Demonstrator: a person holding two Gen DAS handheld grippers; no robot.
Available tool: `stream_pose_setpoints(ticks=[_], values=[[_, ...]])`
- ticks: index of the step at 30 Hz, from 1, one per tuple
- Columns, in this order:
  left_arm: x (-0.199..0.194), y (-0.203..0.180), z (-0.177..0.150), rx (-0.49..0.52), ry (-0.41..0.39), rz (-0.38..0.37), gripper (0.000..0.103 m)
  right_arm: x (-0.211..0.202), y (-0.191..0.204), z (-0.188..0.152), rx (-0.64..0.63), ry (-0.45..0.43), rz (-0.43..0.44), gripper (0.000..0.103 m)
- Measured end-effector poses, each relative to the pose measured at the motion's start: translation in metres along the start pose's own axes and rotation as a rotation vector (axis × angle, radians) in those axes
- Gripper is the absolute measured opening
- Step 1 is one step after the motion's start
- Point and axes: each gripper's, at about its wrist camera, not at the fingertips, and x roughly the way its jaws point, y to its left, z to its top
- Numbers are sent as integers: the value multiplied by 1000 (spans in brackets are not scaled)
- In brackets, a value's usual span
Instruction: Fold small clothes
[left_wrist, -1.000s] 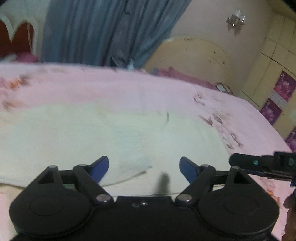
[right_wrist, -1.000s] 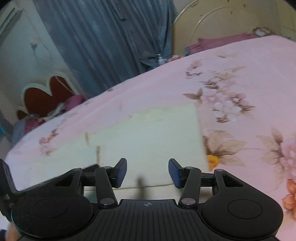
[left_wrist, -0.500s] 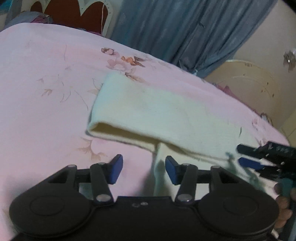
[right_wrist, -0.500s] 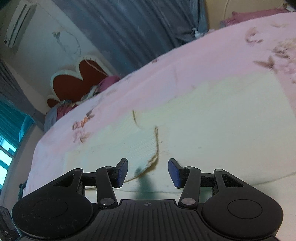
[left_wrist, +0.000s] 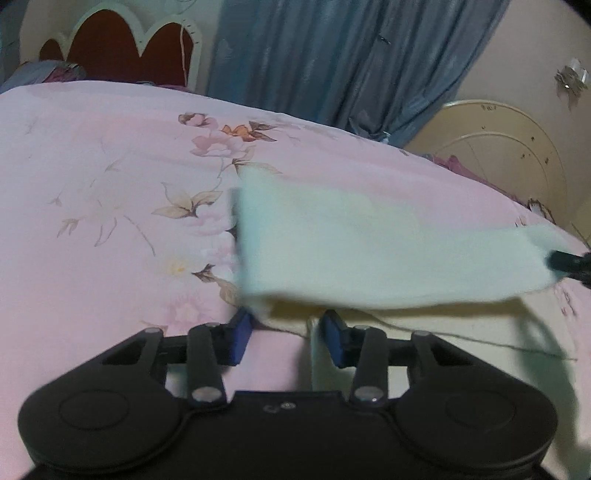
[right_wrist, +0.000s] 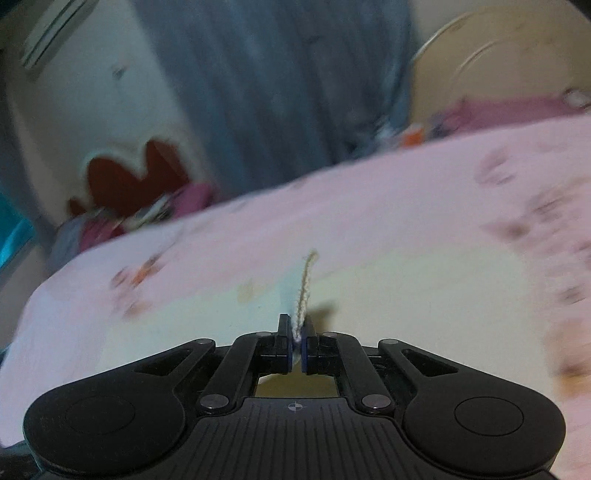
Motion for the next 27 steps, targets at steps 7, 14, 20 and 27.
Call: stream_pose_setpoints(ticks=[7,14,20,27], values=[[2,1,3,16,10,-31,28,-35,-57,2,28,-17,-86,3],[6,-3,5,24,43,-73,11,-40,-57,-2,52,-6,-98,3],[8,0,6,28,51,-83,11,-38,-63,-9,63,12,-116,3],[10,0,9,33,59,-84,11,-36,-69,-19,74,37,-127,3]])
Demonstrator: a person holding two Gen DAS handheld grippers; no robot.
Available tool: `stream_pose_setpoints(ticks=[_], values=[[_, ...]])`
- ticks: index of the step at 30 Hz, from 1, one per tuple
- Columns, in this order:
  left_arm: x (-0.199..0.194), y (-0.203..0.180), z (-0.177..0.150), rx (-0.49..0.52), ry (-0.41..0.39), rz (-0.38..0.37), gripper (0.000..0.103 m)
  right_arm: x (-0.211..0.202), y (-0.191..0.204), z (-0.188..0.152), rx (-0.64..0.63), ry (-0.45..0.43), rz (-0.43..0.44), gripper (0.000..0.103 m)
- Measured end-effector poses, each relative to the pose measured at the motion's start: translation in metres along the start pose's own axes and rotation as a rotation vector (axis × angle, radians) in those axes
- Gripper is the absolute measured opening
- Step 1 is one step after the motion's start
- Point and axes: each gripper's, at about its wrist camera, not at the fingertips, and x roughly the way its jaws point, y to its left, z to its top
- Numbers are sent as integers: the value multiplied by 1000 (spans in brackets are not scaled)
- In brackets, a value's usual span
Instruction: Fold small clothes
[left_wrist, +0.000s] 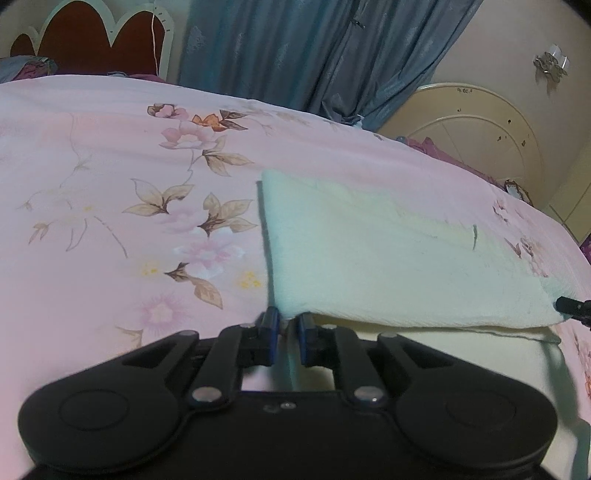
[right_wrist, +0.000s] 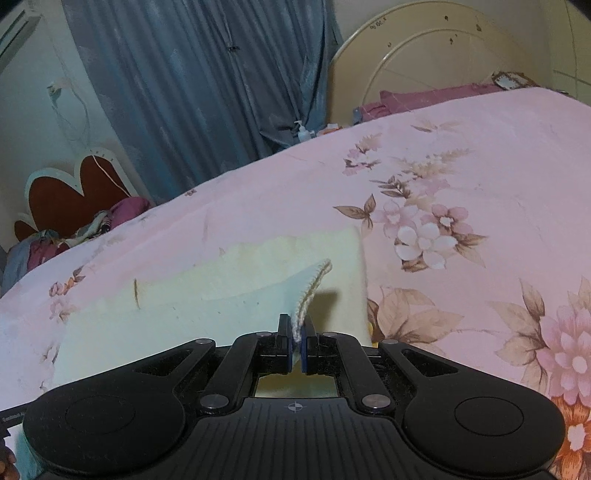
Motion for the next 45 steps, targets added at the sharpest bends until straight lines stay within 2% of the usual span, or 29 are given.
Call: stream_pose_setpoints(ticks=[8,11,12,13,14,15,16,18,20,21,23,25,27,29,30,31,33,35,38,40,43,44,45], values=[[2,-2,3,20,17,2,11,12,-5,-13,7,56,-34,3],[3,1,4,24,27,-23,19,14,-6,-15,-13,75,-55,4],[2,4,5,20,26,-47,31,15,-4,-15,-31,80,-70,4],[-2,5,4,9,19,-56,36,12,-2,-15,-55,71,-95,17],[-11,6,4,6,-9,-39,45,6,1,-14,-78,40,-136,43],[-20,5,2,16,-44,-23,46,-1,4,-13,-102,-5,-163,54],[-28,1,2,36,-79,-13,46,-11,7,-11,-126,-49,-153,57],[-33,-14,5,62,-110,-31,45,-19,17,-8,-154,-82,-99,57],[-24,-37,6,113,-111,-70,45,-9,38,-11,-207,-32,-18,36],[-13,-50,5,145,-87,-65,45,-1,49,-14,-224,1,11,22],[6,-62,3,162,-51,-54,44,15,69,-24,-252,55,78,21],[15,-58,-1,145,-35,-45,44,28,80,-34,-282,107,101,21],[13,-47,-4,130,-37,-61,41,31,72,-40,-298,118,57,21],[8,-35,-5,119,-23,-84,40,26,44,-35,-240,91,-41,18],[8,-33,-3,118,-16,-96,41,24,32,-31,-221,98,-52,16],[8,-33,2,117,-13,-103,42,23,25,-25,-194,105,-33,13],[12,-41,16,138,-45,-96,48,20,26,-15,-177,77,1,13],[23,-53,34,171,-58,-84,48,27,39,-3,-175,59,67,13],[48,-63,60,181,-58,-86,48,53,69,8,-197,66,107,13],[68,-64,73,191,-47,-64,49,74,85,10,-205,84,138,13],[88,-46,82,183,-36,-6,49,95,88,8,-230,135,211,13],[91,-33,83,157,-32,8,48,96,83,7,-246,134,182,13],[89,-20,83,123,-38,-9,45,95,72,7,-247,115,119,13]])
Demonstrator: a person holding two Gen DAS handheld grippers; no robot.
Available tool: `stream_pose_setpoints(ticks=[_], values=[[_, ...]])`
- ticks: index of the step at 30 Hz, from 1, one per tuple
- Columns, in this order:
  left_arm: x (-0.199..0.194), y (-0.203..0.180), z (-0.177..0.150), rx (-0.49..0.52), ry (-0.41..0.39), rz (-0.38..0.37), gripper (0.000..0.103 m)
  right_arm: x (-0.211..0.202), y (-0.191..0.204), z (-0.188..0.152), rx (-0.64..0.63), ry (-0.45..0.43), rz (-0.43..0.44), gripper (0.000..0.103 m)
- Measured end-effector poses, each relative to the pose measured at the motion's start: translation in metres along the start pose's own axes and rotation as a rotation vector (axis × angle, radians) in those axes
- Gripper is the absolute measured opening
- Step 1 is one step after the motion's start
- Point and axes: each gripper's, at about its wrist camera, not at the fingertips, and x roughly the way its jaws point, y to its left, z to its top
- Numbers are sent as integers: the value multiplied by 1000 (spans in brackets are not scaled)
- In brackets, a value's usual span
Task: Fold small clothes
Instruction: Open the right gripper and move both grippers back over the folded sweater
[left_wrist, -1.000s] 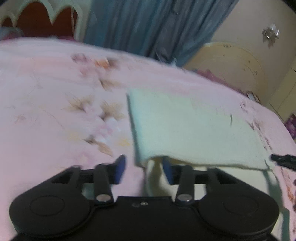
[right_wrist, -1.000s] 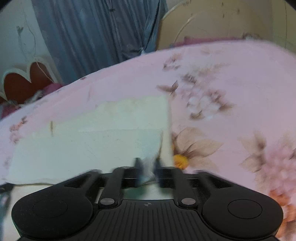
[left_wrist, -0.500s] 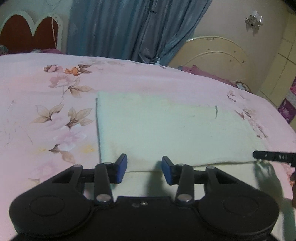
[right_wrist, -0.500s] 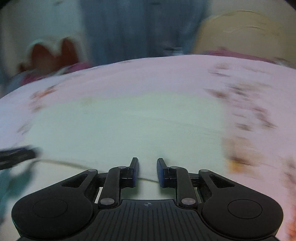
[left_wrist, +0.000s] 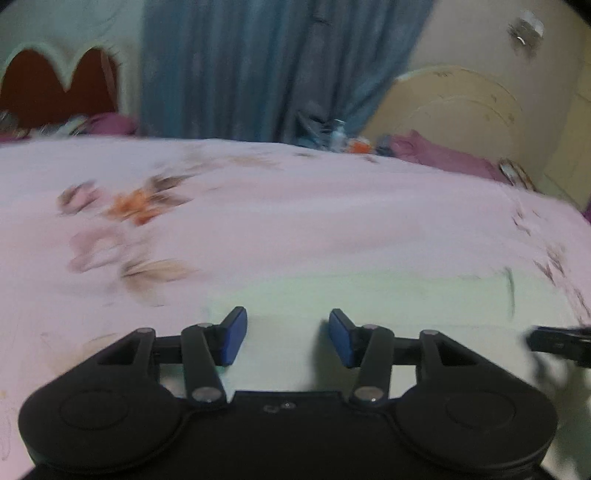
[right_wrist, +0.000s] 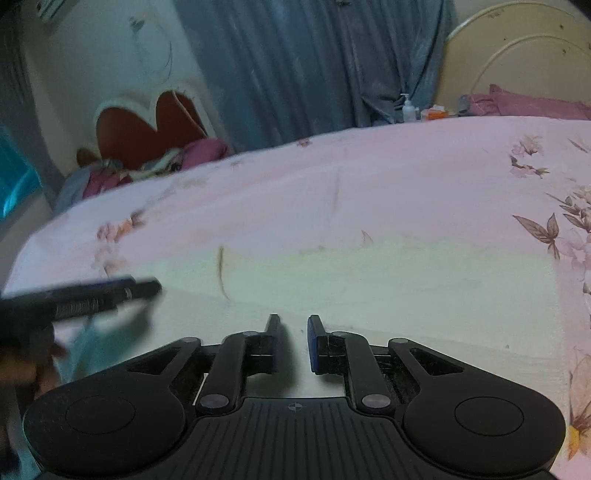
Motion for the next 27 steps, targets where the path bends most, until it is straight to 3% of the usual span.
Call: stream_pose_setpoints(ticks=[2,4,6,9,11,13,17,20,22,24,25,27], values=[[-11,11,2,-61,18,13,43,-12,-18,-3,59,-24,-82,13],[-25,-4,3,-37,4,28,44,-19,-17,0,47,-40,-122,13],[-35,-33,-2,-7,-27,-39,47,-17,2,4,19,-42,-47,13],[-36,-79,-19,81,-13,-103,47,-3,40,4,-66,-8,28,14],[-29,-96,-35,163,25,-89,48,4,44,-4,-73,33,32,14],[-29,-93,-47,206,6,-68,50,-1,33,-13,-90,28,-9,14],[-55,-85,-49,138,2,-94,48,-31,8,-17,-57,10,-98,14],[-73,-111,-57,179,-24,-149,49,-52,23,-22,-110,-3,8,14],[-74,-130,-69,221,-13,-147,48,-55,39,-32,-147,24,62,14],[-64,-142,-85,278,8,-111,48,-47,47,-44,-174,70,45,13],[-67,-143,-93,290,-18,-103,48,-42,46,-52,-188,83,25,13],[-73,-145,-96,330,-18,-99,49,-47,41,-57,-175,69,37,13]])
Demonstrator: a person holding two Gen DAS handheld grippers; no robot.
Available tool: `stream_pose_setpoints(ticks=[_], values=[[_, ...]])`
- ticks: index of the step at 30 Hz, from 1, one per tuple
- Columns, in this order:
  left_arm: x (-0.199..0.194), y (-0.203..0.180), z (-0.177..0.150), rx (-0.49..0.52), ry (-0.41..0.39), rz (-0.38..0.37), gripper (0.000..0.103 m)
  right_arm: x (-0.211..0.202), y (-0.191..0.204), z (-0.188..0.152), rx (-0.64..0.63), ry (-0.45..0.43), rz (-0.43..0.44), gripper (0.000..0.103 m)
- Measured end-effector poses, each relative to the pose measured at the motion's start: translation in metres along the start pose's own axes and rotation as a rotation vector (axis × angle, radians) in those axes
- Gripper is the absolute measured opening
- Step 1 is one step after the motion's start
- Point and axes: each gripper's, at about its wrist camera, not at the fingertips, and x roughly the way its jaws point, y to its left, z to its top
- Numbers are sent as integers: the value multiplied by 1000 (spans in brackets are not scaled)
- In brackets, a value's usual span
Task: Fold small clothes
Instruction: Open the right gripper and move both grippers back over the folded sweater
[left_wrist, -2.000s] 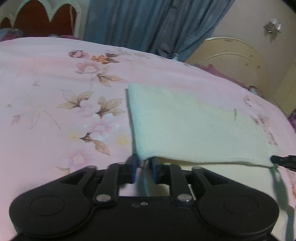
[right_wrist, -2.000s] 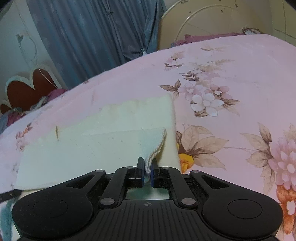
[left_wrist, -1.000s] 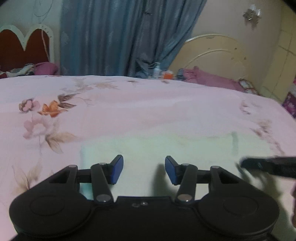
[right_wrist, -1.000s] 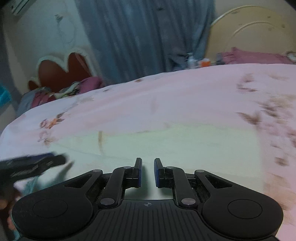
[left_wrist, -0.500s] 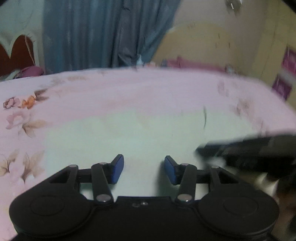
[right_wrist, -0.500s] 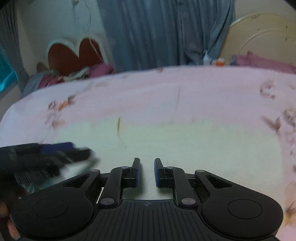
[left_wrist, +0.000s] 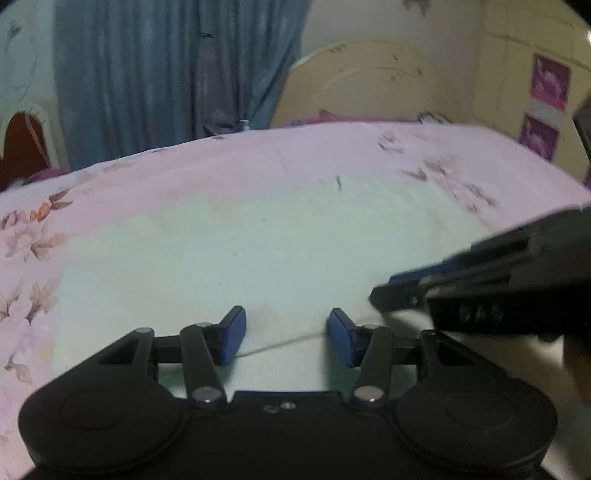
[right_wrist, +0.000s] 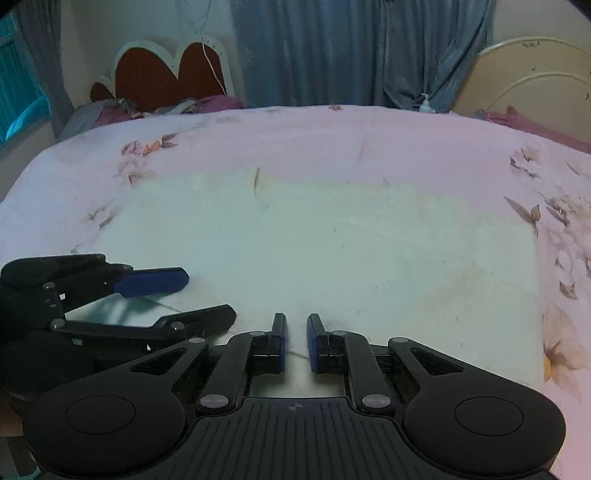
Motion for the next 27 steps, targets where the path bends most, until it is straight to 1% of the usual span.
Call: stream_pose_setpoints(ticks=[1,3,4,6,8,9,10,12,13,14,16,17,18,20,22,23,25,27], values=[[-5,1,1,-1,-8,1,49,-4,-1,-1,0,5,-1,13],[-14,8,3,-53,-48,-32,50,-12,2,0,-25,-13,-24,13],[-12,11,4,-67,-41,-29,50,-14,4,1,-24,-26,-22,13],[-4,14,1,-80,2,4,47,-11,-2,-4,6,-11,-26,13],[-10,31,1,-131,-11,24,47,-9,-10,-6,29,-13,-40,13],[-15,41,-1,-149,-16,38,47,-14,-20,-8,57,-23,-71,13],[-19,50,-2,-149,-13,62,47,-21,-29,-8,88,-37,-107,13],[-20,66,-11,-142,27,107,46,-30,-50,-13,143,-48,-181,13],[-21,74,-18,-154,34,107,45,-32,-60,-16,162,-43,-211,13],[-24,80,-20,-165,24,96,45,-33,-68,-21,175,-41,-244,13],[-30,80,-21,-155,24,99,45,-39,-78,-25,225,-48,-227,13],[-32,79,-20,-152,17,97,45,-43,-78,-25,228,-52,-232,13],[-33,79,-19,-152,16,96,45,-49,-73,-25,215,-79,-253,13],[-30,78,-21,-154,34,100,45,-52,-70,-22,209,-106,-266,13],[-27,77,-18,-160,32,98,45,-52,-71,-21,238,-91,-279,13],[-28,76,-18,-157,30,94,45,-59,-68,-19,245,-117,-274,13],[-30,76,-19,-156,28,92,46,-80,-59,-10,216,-204,-286,13],[-31,78,-21,-171,15,86,46,-89,-51,-3,195,-247,-298,13]])
